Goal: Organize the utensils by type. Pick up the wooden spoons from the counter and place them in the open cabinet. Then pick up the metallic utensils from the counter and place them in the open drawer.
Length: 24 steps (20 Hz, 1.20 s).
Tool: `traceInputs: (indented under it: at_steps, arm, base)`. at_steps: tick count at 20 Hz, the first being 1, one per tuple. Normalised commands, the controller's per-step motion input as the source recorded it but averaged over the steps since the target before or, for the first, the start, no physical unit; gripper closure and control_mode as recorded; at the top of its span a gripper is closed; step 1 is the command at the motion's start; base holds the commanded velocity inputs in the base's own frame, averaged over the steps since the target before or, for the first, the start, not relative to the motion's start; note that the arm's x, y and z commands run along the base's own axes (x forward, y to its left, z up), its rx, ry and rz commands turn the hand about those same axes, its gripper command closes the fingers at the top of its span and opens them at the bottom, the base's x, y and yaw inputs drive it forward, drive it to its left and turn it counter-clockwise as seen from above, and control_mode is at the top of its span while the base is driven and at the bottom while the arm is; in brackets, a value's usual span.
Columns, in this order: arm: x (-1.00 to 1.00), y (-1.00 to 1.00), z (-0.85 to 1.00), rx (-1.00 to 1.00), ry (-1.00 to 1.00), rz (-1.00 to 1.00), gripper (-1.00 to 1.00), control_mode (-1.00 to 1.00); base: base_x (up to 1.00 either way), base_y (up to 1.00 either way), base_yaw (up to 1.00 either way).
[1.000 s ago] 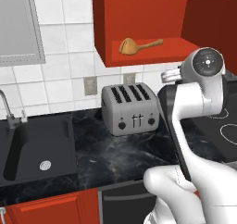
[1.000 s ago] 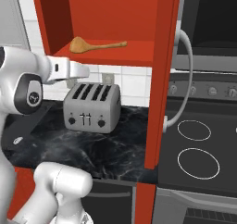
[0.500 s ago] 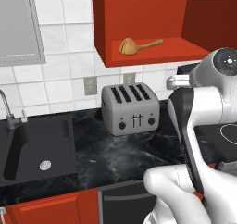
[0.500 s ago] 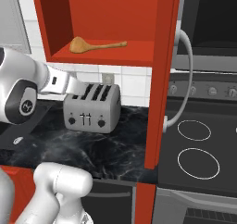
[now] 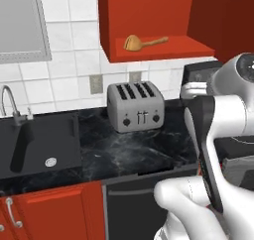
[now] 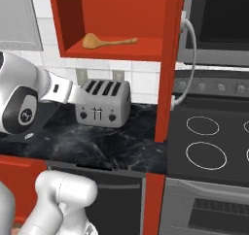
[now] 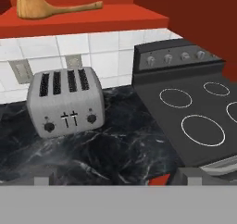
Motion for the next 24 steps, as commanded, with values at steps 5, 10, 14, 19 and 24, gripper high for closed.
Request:
traceInputs:
  at_steps: [5, 10, 14, 19, 24]
  arm:
    - [0.0, 0.0, 0.0, 0.0, 0.0, 0.0, -1.0, 1.0]
    - [0.0, 0.0, 0.0, 0.0, 0.0, 0.0, -1.0, 1.0]
    - [0.0, 0.0, 0.0, 0.0, 0.0, 0.0, -1.0, 1.0]
    - [0.0, 0.0, 0.0, 0.0, 0.0, 0.0, -1.0, 1.0]
    - [0.0, 0.0, 0.0, 0.0, 0.0, 0.0, -1.0, 1.0]
  base:
    - [-0.9, 0.12, 0.29]
    - [-0.54, 0.29, 0.87]
    - [-0.28, 0.31, 1.0]
    - [-0.23, 0.24, 1.0]
    - [-0.19, 0.21, 1.0]
